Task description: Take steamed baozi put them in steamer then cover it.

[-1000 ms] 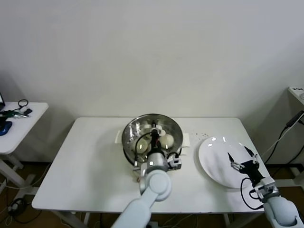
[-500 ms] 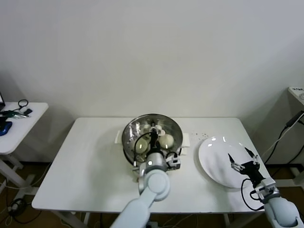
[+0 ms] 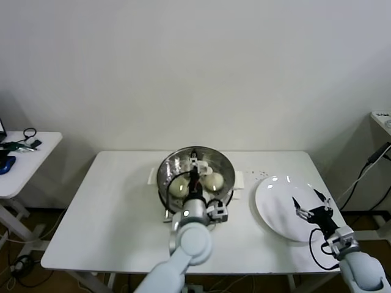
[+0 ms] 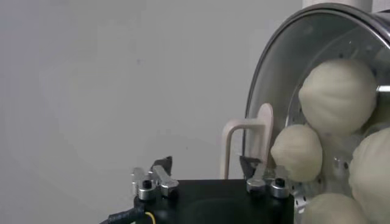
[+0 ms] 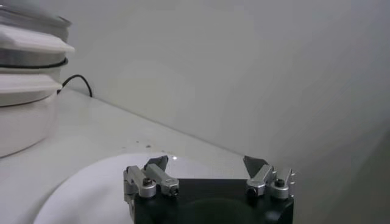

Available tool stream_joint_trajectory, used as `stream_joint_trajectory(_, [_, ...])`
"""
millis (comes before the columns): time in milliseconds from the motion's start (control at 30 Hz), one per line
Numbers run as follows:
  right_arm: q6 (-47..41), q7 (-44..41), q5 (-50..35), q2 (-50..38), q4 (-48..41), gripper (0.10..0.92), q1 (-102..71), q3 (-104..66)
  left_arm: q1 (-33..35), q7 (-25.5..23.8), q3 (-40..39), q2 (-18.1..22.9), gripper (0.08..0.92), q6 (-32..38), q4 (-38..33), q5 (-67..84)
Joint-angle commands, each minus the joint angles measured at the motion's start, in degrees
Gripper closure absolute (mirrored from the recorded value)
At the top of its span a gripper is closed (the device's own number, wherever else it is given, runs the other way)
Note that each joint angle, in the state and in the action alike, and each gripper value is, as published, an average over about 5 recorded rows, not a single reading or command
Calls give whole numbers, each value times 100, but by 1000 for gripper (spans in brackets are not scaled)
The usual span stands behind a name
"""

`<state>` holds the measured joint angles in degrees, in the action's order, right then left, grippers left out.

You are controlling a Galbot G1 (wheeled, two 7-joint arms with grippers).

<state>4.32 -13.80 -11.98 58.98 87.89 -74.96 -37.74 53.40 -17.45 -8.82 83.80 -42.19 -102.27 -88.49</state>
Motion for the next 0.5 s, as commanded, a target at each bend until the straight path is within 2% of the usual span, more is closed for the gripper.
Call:
stream_joint_trajectory(33, [-431, -4, -63, -2, 145, 203, 5, 4, 369, -16, 47, -407, 249, -281, -944, 348])
stream_joint_trajectory(133, [-497, 51, -148, 11, 178, 203, 11, 16, 544, 20, 124, -578, 193, -281, -1173, 526])
stream_joint_trajectory(300, [-495, 37, -145, 9, 269, 203, -24, 27, 856, 181, 345, -1076, 178, -173, -1629, 1074])
stream_joint_trajectory(500, [-403, 17, 72, 69, 296, 203, -47, -7, 1466, 662, 1212, -1666, 177, 587, -2218, 2455])
